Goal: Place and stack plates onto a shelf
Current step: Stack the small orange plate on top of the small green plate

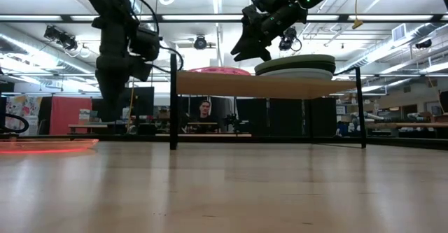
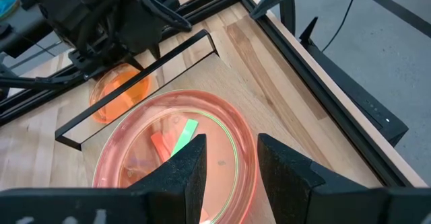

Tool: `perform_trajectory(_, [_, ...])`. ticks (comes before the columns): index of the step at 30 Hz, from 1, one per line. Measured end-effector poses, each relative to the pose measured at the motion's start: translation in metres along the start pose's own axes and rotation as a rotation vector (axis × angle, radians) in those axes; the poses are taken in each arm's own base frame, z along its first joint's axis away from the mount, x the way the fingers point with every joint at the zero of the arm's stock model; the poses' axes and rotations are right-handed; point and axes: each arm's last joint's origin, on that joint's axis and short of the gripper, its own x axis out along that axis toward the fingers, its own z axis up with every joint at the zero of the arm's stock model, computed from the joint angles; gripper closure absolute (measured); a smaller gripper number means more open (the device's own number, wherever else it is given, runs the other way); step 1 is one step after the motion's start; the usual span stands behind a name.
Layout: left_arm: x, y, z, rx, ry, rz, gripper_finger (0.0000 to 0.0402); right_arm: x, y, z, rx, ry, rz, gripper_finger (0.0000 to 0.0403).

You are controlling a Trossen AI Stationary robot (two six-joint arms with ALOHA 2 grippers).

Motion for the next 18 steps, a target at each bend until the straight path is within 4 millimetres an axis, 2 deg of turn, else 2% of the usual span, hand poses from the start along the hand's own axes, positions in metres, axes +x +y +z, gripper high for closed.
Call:
perform_trajectory(6, [0.008, -0.002, -0.007, -0.006, 0.095, -0.027, 0.0241, 0.0, 0.0, 0.0, 0.001, 0.003, 0.0, 0.0263])
perform_trajectory(13, [0.032, -0.014, -0.024, 0.02, 0.179, -0.056, 0.0241, 0.0, 0.0, 0.0, -0.003, 0.004, 0.0, 0.0263])
perform_trajectory(18, [0.044, -0.022, -0.028, 0.035, 0.18, -0.053, 0.0241, 0.0, 0.0, 0.0, -0.013, 0.004, 0.0, 0.0263])
